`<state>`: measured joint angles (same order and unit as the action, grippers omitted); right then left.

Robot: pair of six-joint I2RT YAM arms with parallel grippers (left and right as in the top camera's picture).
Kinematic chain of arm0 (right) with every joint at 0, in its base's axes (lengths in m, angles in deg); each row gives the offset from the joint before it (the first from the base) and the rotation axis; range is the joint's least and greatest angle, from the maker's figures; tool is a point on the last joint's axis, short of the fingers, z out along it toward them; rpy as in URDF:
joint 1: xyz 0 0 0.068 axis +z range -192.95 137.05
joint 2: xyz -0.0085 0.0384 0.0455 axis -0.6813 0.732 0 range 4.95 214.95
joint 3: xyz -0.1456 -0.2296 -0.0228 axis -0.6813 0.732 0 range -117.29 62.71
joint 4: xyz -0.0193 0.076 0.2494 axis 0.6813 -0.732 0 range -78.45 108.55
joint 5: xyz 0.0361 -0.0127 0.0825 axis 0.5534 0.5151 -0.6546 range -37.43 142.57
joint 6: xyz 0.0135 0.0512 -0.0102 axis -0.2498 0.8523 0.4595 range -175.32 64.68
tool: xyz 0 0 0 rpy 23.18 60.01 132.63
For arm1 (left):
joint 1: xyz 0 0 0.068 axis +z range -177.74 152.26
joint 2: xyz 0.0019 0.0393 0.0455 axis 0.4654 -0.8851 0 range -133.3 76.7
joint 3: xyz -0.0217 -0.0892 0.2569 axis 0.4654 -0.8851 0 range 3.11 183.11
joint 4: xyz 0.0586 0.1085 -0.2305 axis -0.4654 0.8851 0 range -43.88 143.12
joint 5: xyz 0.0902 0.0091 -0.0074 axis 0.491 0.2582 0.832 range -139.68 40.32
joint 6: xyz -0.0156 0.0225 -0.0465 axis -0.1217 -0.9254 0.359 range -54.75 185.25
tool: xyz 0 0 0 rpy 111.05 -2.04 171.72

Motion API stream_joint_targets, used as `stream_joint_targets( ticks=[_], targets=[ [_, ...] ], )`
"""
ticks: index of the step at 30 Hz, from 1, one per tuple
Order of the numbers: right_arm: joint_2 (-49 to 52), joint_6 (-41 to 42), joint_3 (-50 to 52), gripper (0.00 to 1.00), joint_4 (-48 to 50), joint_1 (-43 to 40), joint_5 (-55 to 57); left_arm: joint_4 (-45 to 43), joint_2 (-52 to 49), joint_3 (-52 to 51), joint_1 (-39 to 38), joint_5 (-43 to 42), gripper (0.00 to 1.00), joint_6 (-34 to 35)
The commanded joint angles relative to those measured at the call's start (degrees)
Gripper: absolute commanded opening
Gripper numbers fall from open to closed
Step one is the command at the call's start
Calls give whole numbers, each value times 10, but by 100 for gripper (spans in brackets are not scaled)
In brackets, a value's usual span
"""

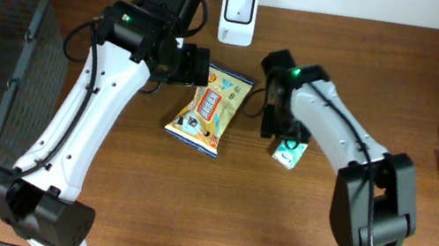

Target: Scan the item barcode

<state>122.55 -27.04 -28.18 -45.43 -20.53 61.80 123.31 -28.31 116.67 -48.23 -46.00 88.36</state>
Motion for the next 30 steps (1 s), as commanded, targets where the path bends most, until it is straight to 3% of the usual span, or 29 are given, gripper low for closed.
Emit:
stream_joint_targets(
  ticks=[1,5,6,8,12,14,16,19,23,27,29,30],
  targets=[
    [12,81,61,58,40,12,50,0,-4,1,2,7,99,-9],
    [12,87,113,41,97,12,50,0,-4,1,2,7,99,-9],
    [12,87,114,33,99,12,50,0,-4,1,2,7,99,-9],
    [12,87,111,4,100,11,45,1,-4,1,2,7,99,-9],
    [9,46,30,4,44,-9,-37,1,-4,1,2,6,99,-9],
    [9,-74,-35,4,36,-30,-207,1,-4,1,2,7,99,-9],
    [9,-139,-56,4,50,-53,-349,0,-4,1,2,7,99,-9],
    [19,-146,-34,4,92,-83,-477,0,-4,1,2,7,99,-9],
    [21,-164,78,4,217,-87,-621,0,-4,1,2,7,99,-9],
    [21,-140,188,4,318,-123,-649,0,-4,1,2,7,99,-9],
    [21,-138,212,5,312,-180,-608,0,-4,1,2,7,99,-9],
    [21,-139,212,10,296,-201,-575,1,-4,1,2,7,99,-9]
  ],
)
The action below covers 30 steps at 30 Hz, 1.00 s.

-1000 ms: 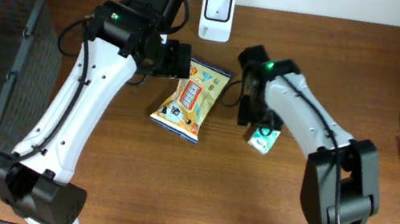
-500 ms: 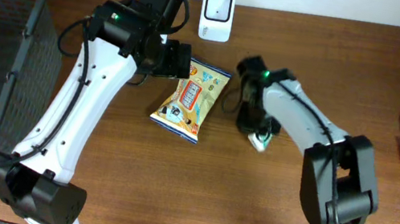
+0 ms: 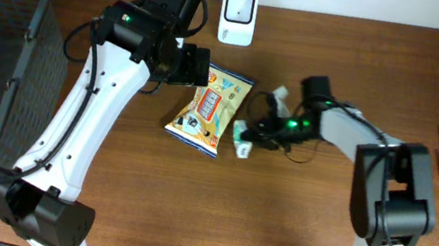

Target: Scan the item barcode

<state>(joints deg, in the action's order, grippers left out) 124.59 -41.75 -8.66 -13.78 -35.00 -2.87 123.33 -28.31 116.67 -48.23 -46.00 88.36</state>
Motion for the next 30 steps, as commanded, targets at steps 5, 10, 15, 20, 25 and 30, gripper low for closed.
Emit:
stream_joint_targets(
  ticks=[5,10,15,20,25,30],
  targets=[
    [-11,-21,1,29,-107,-134,140,0,-4,1,2,7,99,-9],
    [-34,-91,-84,69,-217,-128,159,0,-4,1,2,7,99,-9],
    [-29,-176,-85,71,-197,-73,146,0,-4,1,2,7,99,-9],
    [-7,-176,-84,54,-163,-28,232,0,-4,1,2,7,99,-9],
    [10,-171,-83,17,-170,-23,229,0,-4,1,2,7,99,-9],
    [12,-161,-83,4,-171,-23,229,0,-4,1,2,7,99,-9]
  ],
)
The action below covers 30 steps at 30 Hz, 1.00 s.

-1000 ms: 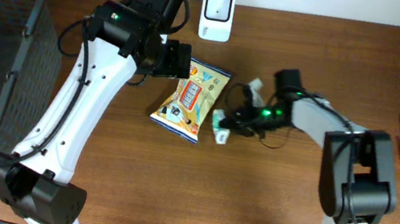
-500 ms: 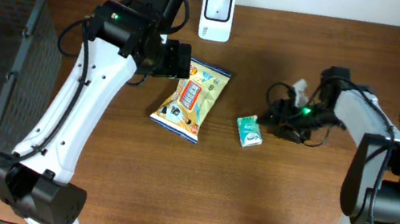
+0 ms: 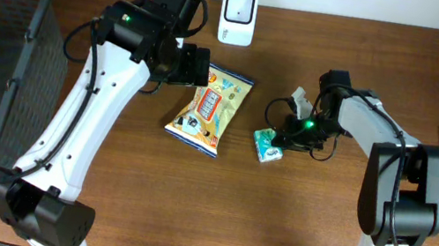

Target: Scan the item barcode

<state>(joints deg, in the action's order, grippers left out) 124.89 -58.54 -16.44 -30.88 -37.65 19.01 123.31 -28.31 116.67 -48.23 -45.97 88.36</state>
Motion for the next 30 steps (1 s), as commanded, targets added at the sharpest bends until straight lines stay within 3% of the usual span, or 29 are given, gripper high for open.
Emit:
stream_joint_targets(
  ticks=[1,5,9,12,14,18,25,30],
  targets=[
    [11,39,-5,4,6,3,10,1,-4,1,2,6,99,-9],
    [-13,130,-34,4,67,4,-9,1,-4,1,2,6,99,-9],
    [-19,130,-186,4,106,7,40,0,-4,1,2,6,99,-9],
    [-19,129,-210,4,256,29,98,0,-4,1,2,6,99,-9],
    [-10,87,-210,4,337,58,204,1,-4,1,2,6,99,-9],
    [34,-111,-210,4,470,127,366,0,-4,1,2,6,99,-9],
    [121,-180,-210,4,635,160,424,0,-4,1,2,6,99,-9],
    [125,-180,-210,4,655,160,408,0,-4,1,2,6,99,-9]
  ],
)
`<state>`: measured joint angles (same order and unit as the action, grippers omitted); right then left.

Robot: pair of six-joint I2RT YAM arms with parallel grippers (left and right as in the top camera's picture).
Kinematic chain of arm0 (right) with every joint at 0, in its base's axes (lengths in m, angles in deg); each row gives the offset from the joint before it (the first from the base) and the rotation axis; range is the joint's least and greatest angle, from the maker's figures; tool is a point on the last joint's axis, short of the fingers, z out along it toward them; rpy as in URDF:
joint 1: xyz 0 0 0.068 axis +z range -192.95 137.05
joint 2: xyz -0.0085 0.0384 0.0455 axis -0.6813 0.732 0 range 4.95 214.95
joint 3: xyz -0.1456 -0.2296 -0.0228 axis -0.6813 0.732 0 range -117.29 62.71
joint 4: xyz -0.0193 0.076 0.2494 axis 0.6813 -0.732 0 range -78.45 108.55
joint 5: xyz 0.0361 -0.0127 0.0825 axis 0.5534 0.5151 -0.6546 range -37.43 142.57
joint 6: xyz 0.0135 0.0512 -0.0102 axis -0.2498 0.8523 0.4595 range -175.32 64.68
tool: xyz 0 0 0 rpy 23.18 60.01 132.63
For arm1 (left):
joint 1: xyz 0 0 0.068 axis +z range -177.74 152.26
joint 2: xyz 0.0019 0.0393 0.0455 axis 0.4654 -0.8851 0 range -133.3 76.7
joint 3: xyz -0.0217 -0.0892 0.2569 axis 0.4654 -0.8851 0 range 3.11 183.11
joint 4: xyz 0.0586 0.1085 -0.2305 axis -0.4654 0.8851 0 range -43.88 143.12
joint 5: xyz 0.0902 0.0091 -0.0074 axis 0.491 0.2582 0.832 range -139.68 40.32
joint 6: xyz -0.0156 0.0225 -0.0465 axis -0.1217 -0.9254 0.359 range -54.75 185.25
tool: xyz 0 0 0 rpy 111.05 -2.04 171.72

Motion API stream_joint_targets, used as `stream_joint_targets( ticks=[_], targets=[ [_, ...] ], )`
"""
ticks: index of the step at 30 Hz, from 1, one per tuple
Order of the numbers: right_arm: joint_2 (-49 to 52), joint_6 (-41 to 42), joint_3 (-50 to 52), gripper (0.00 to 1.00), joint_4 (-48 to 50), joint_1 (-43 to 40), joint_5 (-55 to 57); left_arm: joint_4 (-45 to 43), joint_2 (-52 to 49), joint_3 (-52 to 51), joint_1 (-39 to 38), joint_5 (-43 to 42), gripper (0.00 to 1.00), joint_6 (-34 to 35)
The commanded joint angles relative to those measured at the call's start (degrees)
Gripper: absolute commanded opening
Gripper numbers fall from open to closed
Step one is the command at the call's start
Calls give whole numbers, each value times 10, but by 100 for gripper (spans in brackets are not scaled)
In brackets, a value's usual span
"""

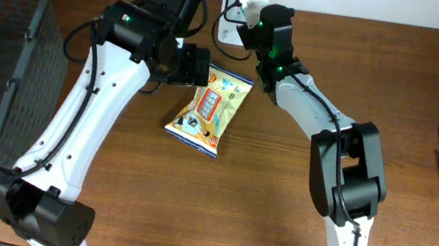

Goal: Scan the item barcode
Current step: 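Raise the green pack up to the white scanner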

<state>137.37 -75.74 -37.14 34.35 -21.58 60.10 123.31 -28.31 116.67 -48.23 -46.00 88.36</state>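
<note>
The white scanner [236, 14] stands at the table's back edge, partly covered by my right arm. My right gripper [256, 0] is right over it, shut on a small packet that shows a white face with a bit of green. A yellow chip bag [209, 105] lies in front of the scanner. My left gripper [199, 66] is shut on that bag's upper left corner. The packet's barcode cannot be made out.
A grey mesh basket fills the left side of the table. At the far right lie an orange-and-white packet and a red packet.
My right gripper has moved with the small green packet from the table's middle, right of the chip bag, up to the scanner at the back. The left arm and chip bag are unchanged.
My right gripper was on the small green packet, right of the chip bag. Then it held the packet close beside the bag, then a little further right. Now it holds it at the scanner. My left gripper has stayed on the chip bag throughout.
</note>
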Motion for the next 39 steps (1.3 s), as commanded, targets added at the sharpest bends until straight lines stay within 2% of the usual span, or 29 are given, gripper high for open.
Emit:
stream_joint_targets(
  ticks=[1,2,5,9,21,25,29,34,39],
  targets=[
    [2,-39,-3,4,3,-2,-28,0,-4,1,2,7,99,-9],
    [5,-95,-3,4,5,-3,-58,0,-4,1,2,7,99,-9],
    [8,-238,-3,4,18,-3,-53,0,-4,1,2,7,99,-9],
    [11,-326,-3,4,27,-5,-45,0,-4,1,2,7,99,-9],
    [38,-327,-3,4,71,-11,-84,0,-4,1,2,7,99,-9],
    [38,-387,-3,4,128,-12,-75,0,-4,1,2,7,99,-9],
    [38,-445,-3,4,120,-12,-75,0,-4,1,2,7,99,-9],
    [39,-445,-3,4,54,-12,-105,0,-4,1,2,7,99,-9],
    [39,-336,-3,4,95,-12,-69,0,-4,1,2,7,99,-9]
  ],
)
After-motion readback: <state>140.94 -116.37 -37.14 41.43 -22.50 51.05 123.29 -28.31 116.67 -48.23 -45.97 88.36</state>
